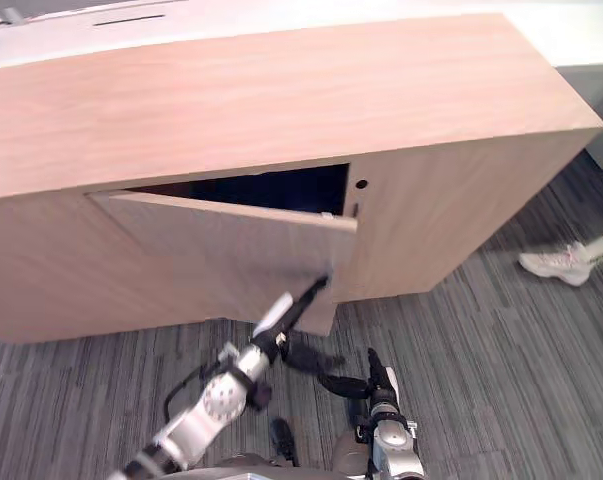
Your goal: Walk over to the cabinet, pick up the folder, carry it to the office cabinet, place the folder inside the office cabinet, then close the office cabinet door
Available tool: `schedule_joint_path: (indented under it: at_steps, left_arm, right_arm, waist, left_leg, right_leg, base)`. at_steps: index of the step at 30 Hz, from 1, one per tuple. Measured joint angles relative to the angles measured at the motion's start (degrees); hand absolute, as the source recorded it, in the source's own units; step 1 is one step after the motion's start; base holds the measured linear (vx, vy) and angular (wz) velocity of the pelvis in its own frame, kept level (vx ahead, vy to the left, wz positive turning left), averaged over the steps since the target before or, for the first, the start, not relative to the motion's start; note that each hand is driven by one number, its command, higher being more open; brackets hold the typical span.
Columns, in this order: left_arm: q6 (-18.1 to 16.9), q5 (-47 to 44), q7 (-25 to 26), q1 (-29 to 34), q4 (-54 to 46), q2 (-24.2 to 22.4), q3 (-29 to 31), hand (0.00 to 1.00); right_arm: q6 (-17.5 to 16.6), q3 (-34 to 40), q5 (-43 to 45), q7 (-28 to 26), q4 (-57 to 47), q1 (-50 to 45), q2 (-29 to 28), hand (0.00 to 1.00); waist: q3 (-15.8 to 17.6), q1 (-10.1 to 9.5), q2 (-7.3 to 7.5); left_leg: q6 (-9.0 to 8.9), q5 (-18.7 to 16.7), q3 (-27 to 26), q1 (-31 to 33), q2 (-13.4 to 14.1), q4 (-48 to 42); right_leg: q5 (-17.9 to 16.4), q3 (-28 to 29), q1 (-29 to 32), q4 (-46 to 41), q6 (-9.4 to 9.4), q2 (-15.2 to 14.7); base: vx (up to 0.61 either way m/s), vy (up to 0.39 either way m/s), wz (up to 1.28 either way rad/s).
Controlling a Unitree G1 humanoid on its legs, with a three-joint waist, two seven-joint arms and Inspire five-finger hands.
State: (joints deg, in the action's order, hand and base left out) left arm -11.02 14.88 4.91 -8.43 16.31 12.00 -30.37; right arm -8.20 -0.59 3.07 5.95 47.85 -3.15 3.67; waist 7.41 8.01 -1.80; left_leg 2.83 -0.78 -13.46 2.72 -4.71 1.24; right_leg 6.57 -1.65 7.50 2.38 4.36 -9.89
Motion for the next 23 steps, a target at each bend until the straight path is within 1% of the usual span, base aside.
schedule_joint_path:
  at_steps: [1, 2, 4, 7, 8, 9, 10, 11, 12, 13, 15, 17, 18, 19, 20, 21, 22, 23]
  left_arm:
    - [0.0, 1.04, 0.37, -2.81, 2.13, 0.51, 1.64, 1.0]
    - [1.48, 2.04, 4.67, -10.96, 9.12, 0.5, 7.43, 1.0]
    - [1.99, 2.01, 5.33, -10.96, 9.12, 0.19, 7.45, 1.0]
    - [2.07, 1.97, 5.85, -10.89, 9.06, 0.19, 7.92, 1.0]
    - [2.08, 1.8, 5.9, -9.83, 8.04, 0.17, 8.87, 1.0]
    - [2.04, 1.56, 5.92, -7.1, 5.35, 0.16, 9.99, 1.0]
    - [1.76, 0.05, 5.84, -2.05, 0.28, -0.11, 11.09, 1.0]
    - [1.53, -0.58, 5.81, 0.86, -2.14, -0.38, 11.42, 1.0]
    - [0.69, -2.99, 4.91, 5.82, -5.33, -1.01, 11.98, 1.0]
    - [0.16, -4.96, 4.17, 9.1, -5.85, -1.4, 12.01, 1.0]
    - [0.2, -7.28, 3.23, 12.51, -5.07, -1.91, 13.03, 1.0]
    - [0.48, -11.09, 1.98, 17.9, -4.04, -2.38, 16.28, 1.0]
    - [0.53, -11.83, 1.63, 19.21, -3.91, -2.39, 17.23, 1.0]
    - [0.52, -13.6, 0.64, 21.2, -2.23, -2.4, 19.26, 1.0]
    - [0.53, -14.24, 0.23, 21.58, -1.05, -2.46, 20.18, 1.0]
    - [0.55, -15.31, -0.21, 22.29, 2.06, -2.7, 22.29, 1.0]
    - [0.6, -15.86, -0.37, 22.59, 3.8, -2.85, 23.48, 1.0]
    - [0.84, -16.83, -0.7, 22.92, 7.64, -3.07, 26.08, 1.0]
  right_arm:
    - [0.02, 0.0, 0.0, -0.05, 0.0, -0.18, 0.25, 1.0]
    - [-0.06, 0.38, 0.0, 0.03, -0.16, 0.13, 2.89, 1.0]
    - [-0.05, 0.59, 0.0, 0.1, -0.13, -0.3, 3.04, 1.0]
    - [-0.05, 0.88, -0.01, -0.02, -0.13, -0.85, 2.91, 1.0]
    - [-0.04, 0.88, 0.0, -0.13, -0.12, -1.1, 2.82, 1.0]
    - [-0.03, 0.94, 0.01, -0.28, -0.12, -1.31, 2.79, 1.0]
    - [0.0, 1.79, 0.02, -0.47, -0.07, -1.68, 2.67, 1.0]
    - [0.05, 2.52, 0.02, -0.52, 0.03, -2.14, 2.56, 1.0]
    - [0.33, 3.71, 0.21, -0.39, 0.33, -3.02, 2.5, 1.0]
    - [0.43, 4.95, 0.19, -0.3, 0.62, -3.58, 2.52, 1.0]
    - [0.46, 5.37, 0.21, 0.01, 0.72, -3.99, 2.66, 1.0]
    - [0.46, 5.6, 0.21, 0.18, 0.71, -4.02, 2.62, 1.0]
    - [0.46, 5.6, 0.21, 0.1, 0.69, -3.98, 2.57, 1.0]
    - [0.5, 6.19, 0.2, 0.03, 0.7, -4.11, 2.42, 1.0]
    - [0.57, 6.69, 0.2, 0.01, 0.7, -4.15, 2.3, 1.0]
    - [0.81, 7.49, 0.21, 0.0, 0.72, -4.19, 2.24, 1.0]
    - [0.93, 7.85, 0.21, 0.0, 0.72, -4.19, 2.25, 1.0]
    - [1.16, 8.69, 0.2, -0.01, 0.72, -4.16, 2.25, 1.0]
  waist:
    - [0.04, 0.6, -0.08]
    - [0.22, 2.16, -0.67]
    - [0.38, 2.34, -0.93]
    - [0.48, 2.25, -1.12]
    - [0.56, 2.2, -1.25]
    - [0.61, 2.22, -1.34]
    - [0.63, 2.17, -1.47]
    - [0.65, 2.06, -1.52]
    - [0.64, 1.46, -1.53]
    - [0.64, 0.23, -1.54]
    - [0.63, -0.61, -1.55]
    - [0.62, -1.23, -1.52]
    - [0.62, -1.34, -1.53]
    - [0.55, -1.96, -1.52]
    - [0.53, -2.41, -1.48]
    - [0.36, -2.99, -1.36]
    - [0.28, -3.18, -1.31]
    - [0.09, -3.4, -1.19]
  left_leg:
    - [-0.08, -0.12, 0.52, -0.79, 0.55, 0.02]
    - [-0.89, -0.65, 1.57, -2.34, 1.33, 0.08]
    - [-0.96, -0.7, 1.85, -2.34, 1.5, 0.15]
    - [-1.01, -0.73, 2.0, -2.35, 1.5, 0.25]
    - [-1.02, -0.73, 2.15, -2.36, 1.5, 0.36]
    - [-1.01, -0.72, 2.38, -2.39, 1.5, 0.44]
    - [-1.02, -0.69, 2.63, -2.45, 1.61, 0.43]
    - [-1.04, -0.65, 2.92, -2.53, 1.7, 0.43]
    - [-1.18, -0.56, 3.54, -2.66, 1.87, 0.46]
    - [-1.35, -0.43, 3.93, -2.77, 2.03, 0.57]
    - [-1.5, -0.01, 4.93, -2.77, 2.15, 0.8]
    - [-2.08, 0.83, 5.68, -2.89, 2.48, 1.77]
    - [-2.29, 1.01, 5.96, -2.92, 2.54, 2.04]
    - [-2.21, 1.71, 6.5, -3.07, 2.78, 2.68]
    - [-2.29, 1.78, 6.61, -3.14, 2.91, 2.77]
    - [-2.43, 1.88, 6.78, -3.21, 3.12, 2.8]
    - [-2.48, 1.9, 6.88, -3.29, 3.23, 2.82]
    - [-2.54, 1.92, 7.24, -3.5, 3.39, 2.84]
  right_leg:
    - [0.03, -0.24, -0.86, 0.3, -0.04, 0.4]
    - [0.09, -1.11, -2.78, 1.41, -0.13, 1.01]
    - [0.52, -1.57, -2.94, 1.76, -0.69, 1.21]
    - [0.56, -1.86, -2.92, 1.77, -0.69, 1.21]
    - [0.59, -2.06, -2.91, 1.77, -0.65, 1.2]
    - [0.6, -2.25, -2.93, 1.77, -0.59, 1.22]
    - [0.58, -2.48, -3.07, 1.8, -0.56, 1.34]
    - [0.58, -2.78, -3.3, 1.89, -0.55, 1.41]
    - [0.56, -3.49, -3.82, 2.14, -0.54, 1.53]
    - [0.54, -3.9, -4.11, 2.17, -0.53, 1.66]
    - [0.46, -4.85, -4.46, 2.18, -0.45, 1.75]
    - [0.33, -5.64, -4.51, 2.19, -0.28, 2.04]
    - [0.23, -5.95, -4.51, 2.19, -0.12, 2.09]
    - [0.11, -6.54, -4.64, 2.2, 0.04, 2.33]
    - [0.07, -6.7, -4.76, 2.24, 0.09, 2.44]
    - [0.05, -6.94, -5.01, 2.44, 0.11, 2.65]
    - [0.0, -7.04, -5.14, 2.44, 0.08, 2.74]
    - [-0.12, -7.36, -5.47, 2.44, 0.15, 2.91]
  base:
    - [0.21, -0.188, -0.15]
    - [0.16, -0.183, -0.09]
    - [0.01, -0.093, -0.01]
    - [-0.09, -0.026, -0.01]
    - [-0.08, -0.023, -0.03]
    - [-0.12, -0.043, -0.01]
    - [-0.09, -0.044, 0.05]
    - [-0.09, -0.065, 0.19]
    - [-0.06, -0.065, 0.23]
    - [-0.06, -0.065, 0.25]
    - [-0.07, -0.059, 0.24]
    - [-0.1, -0.082, 0.21]
    - [-0.07, -0.068, 0.19]
    - [-0.06, -0.065, 0.16]
    - [-0.06, -0.074, 0.16]
    - [-0.04, -0.058, 0.07]
    - [-0.03, -0.053, 0.09]
    - [-0.01, -0.03, 0.05]
